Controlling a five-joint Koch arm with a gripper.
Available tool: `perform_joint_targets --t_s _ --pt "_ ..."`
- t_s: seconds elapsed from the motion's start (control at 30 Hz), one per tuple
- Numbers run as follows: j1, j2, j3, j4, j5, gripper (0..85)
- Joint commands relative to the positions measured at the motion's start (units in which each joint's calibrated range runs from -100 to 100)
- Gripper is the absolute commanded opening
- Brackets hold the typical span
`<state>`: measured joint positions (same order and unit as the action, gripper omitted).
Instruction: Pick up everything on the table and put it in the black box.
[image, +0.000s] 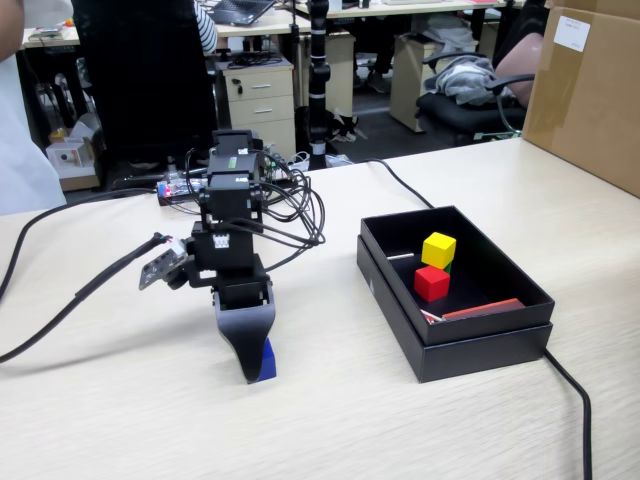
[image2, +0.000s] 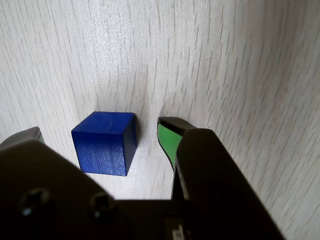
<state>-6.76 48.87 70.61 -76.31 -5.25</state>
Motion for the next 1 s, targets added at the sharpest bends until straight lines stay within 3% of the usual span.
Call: perform_joint_targets --t_s 0.0,0.2,0.4,0.53,0.7,0.97 --pt "0.54 -1.42 4.82 1.71 -0.2 44.7" --pt "0.59 -0.16 4.82 1.62 -0.05 33.9" --pt "-0.2 -0.27 4.55 1.62 0.05 11.2" --pt "-0.44 -8.19 1.74 0.15 0.34 10.4" --pt "1.51 -31.71 -8.23 0.24 1.07 10.6" --pt "12.45 -48.47 -13.04 0.24 4.93 10.9"
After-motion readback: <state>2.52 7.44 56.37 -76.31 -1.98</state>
